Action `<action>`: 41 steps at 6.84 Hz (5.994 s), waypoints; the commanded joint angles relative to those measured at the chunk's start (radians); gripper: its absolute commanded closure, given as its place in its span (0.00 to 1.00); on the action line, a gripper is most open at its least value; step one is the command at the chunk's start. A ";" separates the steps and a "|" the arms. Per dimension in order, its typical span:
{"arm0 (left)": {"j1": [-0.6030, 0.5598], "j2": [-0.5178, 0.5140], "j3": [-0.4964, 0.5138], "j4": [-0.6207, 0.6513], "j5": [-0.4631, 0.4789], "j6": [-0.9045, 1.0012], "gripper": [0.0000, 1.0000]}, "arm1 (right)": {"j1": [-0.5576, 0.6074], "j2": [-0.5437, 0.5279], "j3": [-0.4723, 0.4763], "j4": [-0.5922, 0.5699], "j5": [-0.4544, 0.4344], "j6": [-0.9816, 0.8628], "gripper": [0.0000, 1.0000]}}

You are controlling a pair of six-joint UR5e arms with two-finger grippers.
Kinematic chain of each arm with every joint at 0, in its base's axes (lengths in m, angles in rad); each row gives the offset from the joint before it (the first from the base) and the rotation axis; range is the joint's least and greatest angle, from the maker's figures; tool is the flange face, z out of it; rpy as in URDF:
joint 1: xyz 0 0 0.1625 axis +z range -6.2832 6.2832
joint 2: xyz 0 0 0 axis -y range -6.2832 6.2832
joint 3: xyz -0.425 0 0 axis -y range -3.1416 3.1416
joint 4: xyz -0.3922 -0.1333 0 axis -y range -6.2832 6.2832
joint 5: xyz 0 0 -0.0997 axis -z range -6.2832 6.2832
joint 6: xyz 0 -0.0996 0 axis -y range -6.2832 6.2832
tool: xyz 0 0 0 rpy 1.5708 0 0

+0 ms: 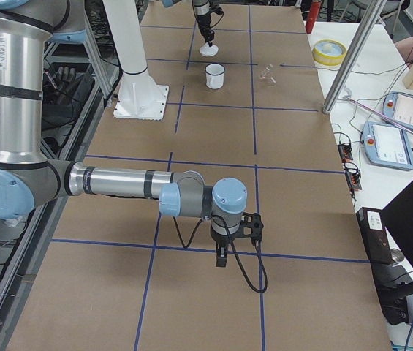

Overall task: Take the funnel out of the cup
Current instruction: 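Lift the white lid and carry it over the mug, then lower the lid onto the mug opening with the left gripper, then release the lid and raise the left arm away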

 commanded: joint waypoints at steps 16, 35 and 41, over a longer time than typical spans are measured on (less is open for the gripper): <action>0.000 -0.448 0.271 0.272 -0.054 0.012 1.00 | 0.000 0.000 0.000 0.000 0.000 0.000 0.00; -0.191 -0.386 0.243 0.241 -0.206 0.435 0.00 | 0.000 0.000 -0.001 0.000 0.000 0.000 0.00; -0.832 -0.102 0.460 0.188 -0.578 1.558 0.00 | 0.000 0.000 -0.001 0.000 0.000 0.000 0.00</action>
